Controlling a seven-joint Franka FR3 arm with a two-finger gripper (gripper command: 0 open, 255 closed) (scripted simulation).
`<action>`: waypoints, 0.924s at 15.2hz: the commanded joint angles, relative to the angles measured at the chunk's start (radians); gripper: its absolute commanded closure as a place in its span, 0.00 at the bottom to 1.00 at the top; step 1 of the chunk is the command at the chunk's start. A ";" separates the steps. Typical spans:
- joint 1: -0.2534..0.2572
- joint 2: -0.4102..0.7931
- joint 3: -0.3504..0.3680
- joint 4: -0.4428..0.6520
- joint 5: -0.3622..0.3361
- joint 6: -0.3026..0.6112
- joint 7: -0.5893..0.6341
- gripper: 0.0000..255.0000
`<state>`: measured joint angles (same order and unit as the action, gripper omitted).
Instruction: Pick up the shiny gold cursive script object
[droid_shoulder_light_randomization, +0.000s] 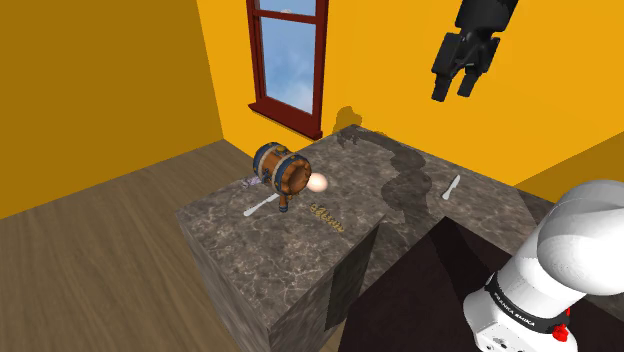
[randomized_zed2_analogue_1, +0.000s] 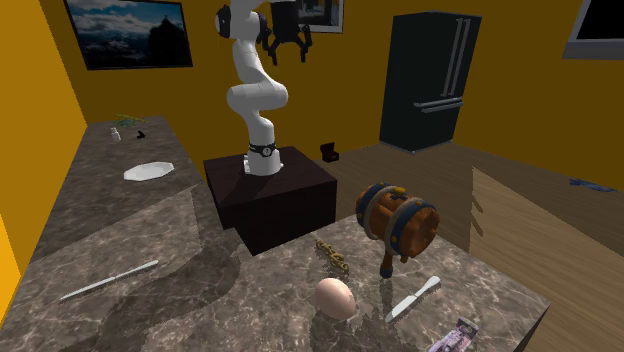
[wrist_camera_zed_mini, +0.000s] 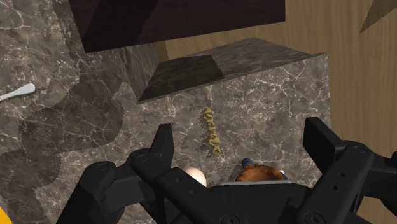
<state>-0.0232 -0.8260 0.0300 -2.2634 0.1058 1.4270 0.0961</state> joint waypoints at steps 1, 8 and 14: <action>0.000 0.000 0.000 0.000 0.000 0.000 0.000 0.00; -0.004 0.068 0.033 -0.177 0.005 0.250 0.006 0.00; -0.007 0.190 0.062 -0.277 0.007 0.478 0.015 0.00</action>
<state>-0.0311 -0.6693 0.0836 -2.5223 0.1107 1.8497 0.1070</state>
